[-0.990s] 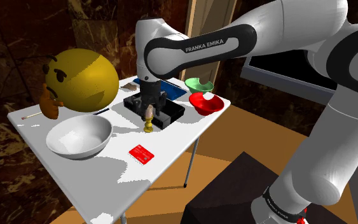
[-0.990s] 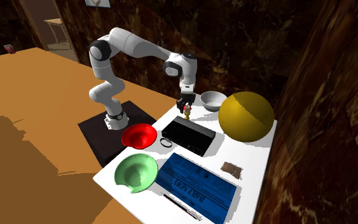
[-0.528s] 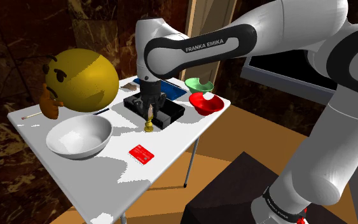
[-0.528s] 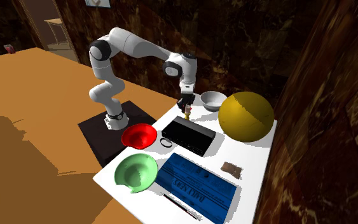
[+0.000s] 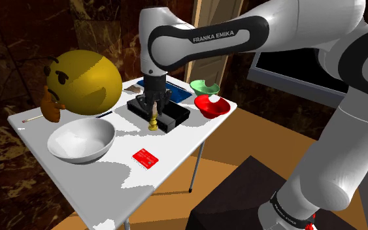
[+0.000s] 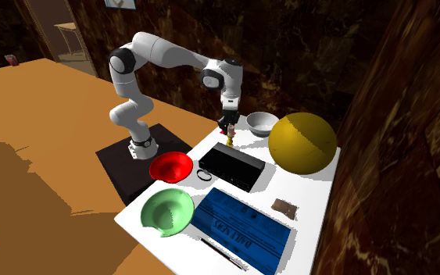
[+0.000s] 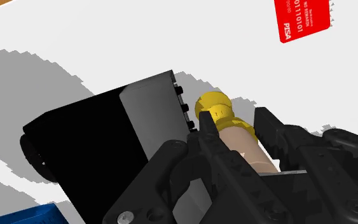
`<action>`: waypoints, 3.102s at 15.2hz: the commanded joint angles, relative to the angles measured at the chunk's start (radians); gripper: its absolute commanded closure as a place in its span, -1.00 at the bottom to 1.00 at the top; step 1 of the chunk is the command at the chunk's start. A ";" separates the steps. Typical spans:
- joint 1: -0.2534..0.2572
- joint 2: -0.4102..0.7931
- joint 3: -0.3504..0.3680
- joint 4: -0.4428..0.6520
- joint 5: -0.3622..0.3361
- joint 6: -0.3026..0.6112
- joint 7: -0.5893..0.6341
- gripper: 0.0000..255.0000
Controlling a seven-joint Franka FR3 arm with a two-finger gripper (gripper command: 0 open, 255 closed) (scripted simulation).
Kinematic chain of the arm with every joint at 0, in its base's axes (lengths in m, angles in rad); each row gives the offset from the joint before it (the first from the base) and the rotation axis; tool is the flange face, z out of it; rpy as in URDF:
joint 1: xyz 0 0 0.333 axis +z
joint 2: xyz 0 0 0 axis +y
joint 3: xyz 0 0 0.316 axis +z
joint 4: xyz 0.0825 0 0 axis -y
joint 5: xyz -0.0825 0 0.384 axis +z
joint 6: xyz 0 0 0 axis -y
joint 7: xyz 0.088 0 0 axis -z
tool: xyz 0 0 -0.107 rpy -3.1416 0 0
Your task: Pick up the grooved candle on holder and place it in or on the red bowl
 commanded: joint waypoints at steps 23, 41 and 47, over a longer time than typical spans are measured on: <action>0.009 0.017 0.006 0.343 -0.004 -0.327 0.000 1.00; -0.197 -0.290 -0.237 0.045 0.043 -0.320 -0.450 1.00; -0.255 -0.314 -0.328 0.036 0.022 -0.333 -0.597 1.00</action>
